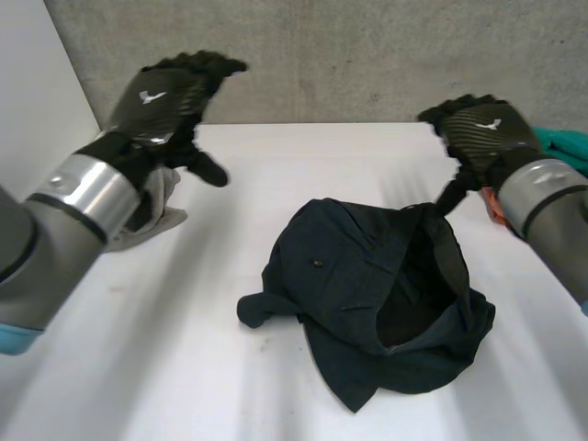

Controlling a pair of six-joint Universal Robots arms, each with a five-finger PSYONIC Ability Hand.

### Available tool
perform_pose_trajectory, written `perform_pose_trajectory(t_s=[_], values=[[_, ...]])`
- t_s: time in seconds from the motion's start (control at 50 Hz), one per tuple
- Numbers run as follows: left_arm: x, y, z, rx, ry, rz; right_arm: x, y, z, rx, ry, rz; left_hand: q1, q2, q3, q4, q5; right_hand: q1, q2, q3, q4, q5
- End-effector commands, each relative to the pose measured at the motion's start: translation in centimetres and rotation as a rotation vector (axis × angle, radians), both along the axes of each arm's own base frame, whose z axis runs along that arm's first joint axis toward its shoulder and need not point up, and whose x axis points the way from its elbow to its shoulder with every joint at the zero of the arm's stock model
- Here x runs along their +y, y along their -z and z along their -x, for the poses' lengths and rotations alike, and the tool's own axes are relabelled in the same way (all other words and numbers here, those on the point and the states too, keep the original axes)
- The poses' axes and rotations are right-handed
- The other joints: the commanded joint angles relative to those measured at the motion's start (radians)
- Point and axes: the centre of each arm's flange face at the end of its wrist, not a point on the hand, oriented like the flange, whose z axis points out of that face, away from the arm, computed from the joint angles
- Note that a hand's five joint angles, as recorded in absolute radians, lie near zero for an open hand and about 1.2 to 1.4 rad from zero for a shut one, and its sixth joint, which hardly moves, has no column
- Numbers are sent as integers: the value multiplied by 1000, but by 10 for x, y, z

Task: Fold the laundry.

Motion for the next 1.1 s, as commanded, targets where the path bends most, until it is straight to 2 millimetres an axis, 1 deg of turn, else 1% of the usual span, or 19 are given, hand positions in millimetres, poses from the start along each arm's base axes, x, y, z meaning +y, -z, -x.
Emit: perform_pose_trajectory(t_s=[0.02,0.14,0.16,0.22,0.34,0.36,0.42,0.48,0.52,0.56,0.64,0.66,0.72,0.74,0.8,0.88,0.96,1.04,1.1], values=[[-14,24,-35,20,-83,-108,20,4,-38,-102,-72,-165,-25,-34,-39,-33,-49,-50,-36,-32,-36,-48],[-21,48,-48,22,-103,-198,3,39,-63,-193,-20,-304,-25,-34,-39,-33,-49,-50,-36,-32,-36,-48],[-22,51,-51,21,-106,-210,-1,52,-69,-185,-4,-333,-25,-34,-39,-33,-49,-50,-36,-32,-36,-48],[-24,55,-53,20,-109,-223,-9,72,-76,-159,22,-358,-25,-34,-39,-33,-49,-50,-36,-32,-36,-48],[-27,58,-57,23,-121,-233,-25,120,-91,-105,80,-384,-25,-34,-39,-33,-49,132,146,150,146,133],[-28,58,-57,26,-121,-236,-28,130,-96,-101,76,-380,-25,-34,-39,-33,-49,178,193,196,193,180],[-29,59,-56,25,-121,-239,-33,142,-102,-99,69,-367,-25,-34,-39,-33,-49,334,348,352,348,335],[-29,59,-52,23,-111,-240,-38,150,-107,-105,63,-366,-25,-34,-39,-33,-49,785,800,803,800,787],[-29,61,-49,22,-105,-249,-40,145,-108,-125,56,-359,-25,-34,-39,-33,-49,1170,1184,1187,1184,1171],[-31,62,-47,22,-103,-254,-40,136,-109,-146,45,-352,-25,-34,-39,-33,-49,1172,1186,1189,1186,1173],[-39,64,-40,17,-96,-257,-32,100,-107,-188,-5,-336,-25,-34,-39,-33,-49,1172,1186,1189,1186,1173],[-43,66,-37,13,-93,-262,-25,81,-104,-190,-34,-315,-25,-34,-39,-33,-49,1172,1186,1189,1186,1173],[-56,70,-30,10,-88,-273,-14,55,-98,-176,-85,-262,-25,-34,-39,-33,-49,1172,1186,1189,1186,1173],[-59,73,-28,5,-85,-278,-3,36,-97,-152,-135,-206,-25,-34,-39,-33,-49,1172,1186,1189,1186,1173],[-68,81,-18,-3,-61,-317,20,6,-89,-74,-218,-104,-25,-34,-39,-33,-49,1172,1186,1189,1186,1173],[-74,98,-1,-32,-4,-394,50,-18,-78,-25,-278,-37,-25,-34,-39,-33,-49,1172,1186,1189,1186,1173],[-68,118,20,-68,102,-487,72,-31,-67,-15,-312,-30,-25,-34,-39,-33,-49,1172,1186,1189,1186,1173],[-56,136,42,-93,221,-554,89,-31,-60,1,-361,-60,-25,-34,-39,-33,-49,1172,1186,1189,1186,1173],[-46,144,55,-103,293,-582,93,-29,-58,2,-380,-81,-25,-34,-39,-33,-49,1172,1186,1189,1186,1173]])
